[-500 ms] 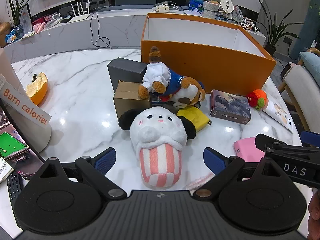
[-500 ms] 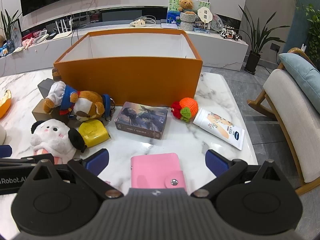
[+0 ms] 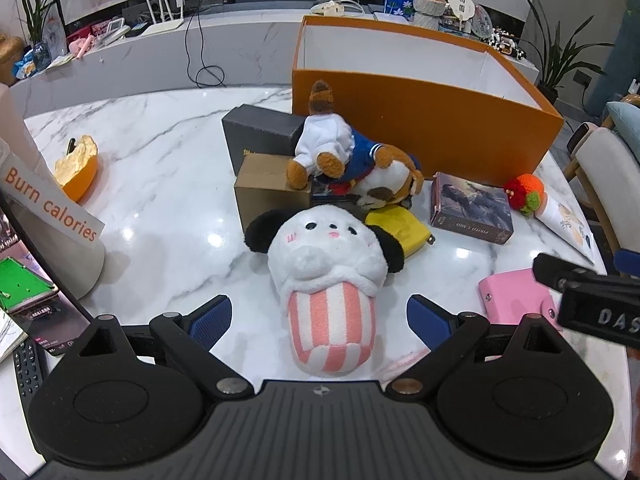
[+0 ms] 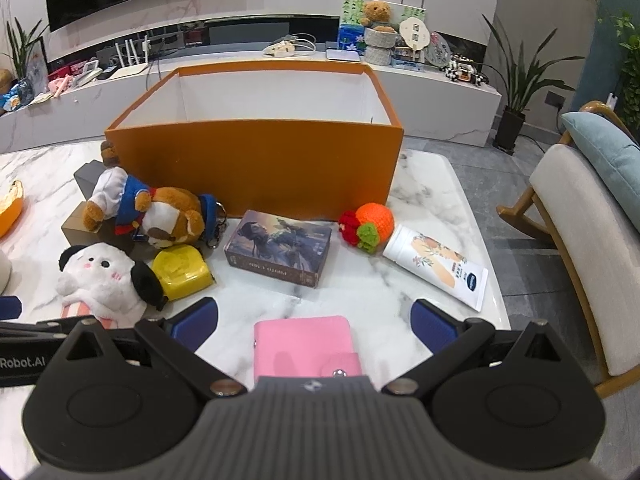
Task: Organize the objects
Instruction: 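Grasp the striped plush with the left tool while the right tool grasps the white bottle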
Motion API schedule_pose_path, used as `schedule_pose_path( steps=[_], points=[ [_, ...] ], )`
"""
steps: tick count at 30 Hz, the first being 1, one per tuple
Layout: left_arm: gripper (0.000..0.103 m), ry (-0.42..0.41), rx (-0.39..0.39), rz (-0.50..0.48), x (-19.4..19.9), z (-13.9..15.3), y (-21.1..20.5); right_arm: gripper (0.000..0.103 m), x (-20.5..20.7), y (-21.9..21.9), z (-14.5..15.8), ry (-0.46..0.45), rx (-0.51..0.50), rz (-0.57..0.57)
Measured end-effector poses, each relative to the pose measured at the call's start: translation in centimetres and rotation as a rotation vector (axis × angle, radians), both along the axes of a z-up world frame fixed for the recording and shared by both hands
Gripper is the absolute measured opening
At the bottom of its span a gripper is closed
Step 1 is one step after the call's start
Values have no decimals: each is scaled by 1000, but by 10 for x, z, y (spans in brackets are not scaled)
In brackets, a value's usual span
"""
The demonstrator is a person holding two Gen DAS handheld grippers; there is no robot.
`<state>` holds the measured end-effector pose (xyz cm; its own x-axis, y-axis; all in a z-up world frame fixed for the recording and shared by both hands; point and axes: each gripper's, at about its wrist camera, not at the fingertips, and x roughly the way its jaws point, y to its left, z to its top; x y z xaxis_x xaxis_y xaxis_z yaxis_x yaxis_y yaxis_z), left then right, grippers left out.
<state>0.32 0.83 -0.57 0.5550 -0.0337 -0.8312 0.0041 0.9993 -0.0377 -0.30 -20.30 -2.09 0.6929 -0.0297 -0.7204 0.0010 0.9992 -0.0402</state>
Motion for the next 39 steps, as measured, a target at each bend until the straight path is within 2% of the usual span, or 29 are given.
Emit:
schedule_pose_path(
  steps=[11, 15, 18, 22, 23, 25, 27, 32, 36, 39],
  points=[
    [103, 51, -26, 2, 12, -17, 1, 102, 24, -26, 4, -10, -2, 17],
    [103, 83, -30, 18, 20, -29, 2, 102, 41, -41, 7, -18, -4, 85],
    [103, 109, -43, 43, 24, -37, 7, 102, 53, -56, 2, 19, 8, 117],
    [103, 126, -60, 61, 28, -43, 12, 101, 64, -71, -8, 31, -31, 139],
    [103, 129, -63, 61, 29, -44, 12, 99, 66, -75, -9, 27, -38, 140],
    [103, 132, -72, 61, 29, -46, 13, 87, 74, -84, -15, 31, -35, 142],
    [103, 137, -85, 57, 27, -46, 15, 85, 83, -93, -23, 51, -23, 136],
    [91, 143, -103, 39, 27, -48, 14, 85, 99, -107, -45, 112, -34, 133],
    [80, 130, -94, 32, 28, -47, 13, 91, 104, -107, -55, 139, -51, 199],
    [78, 127, -115, 27, 28, -47, 16, 93, 104, -110, -54, 120, -51, 272]
  ],
)
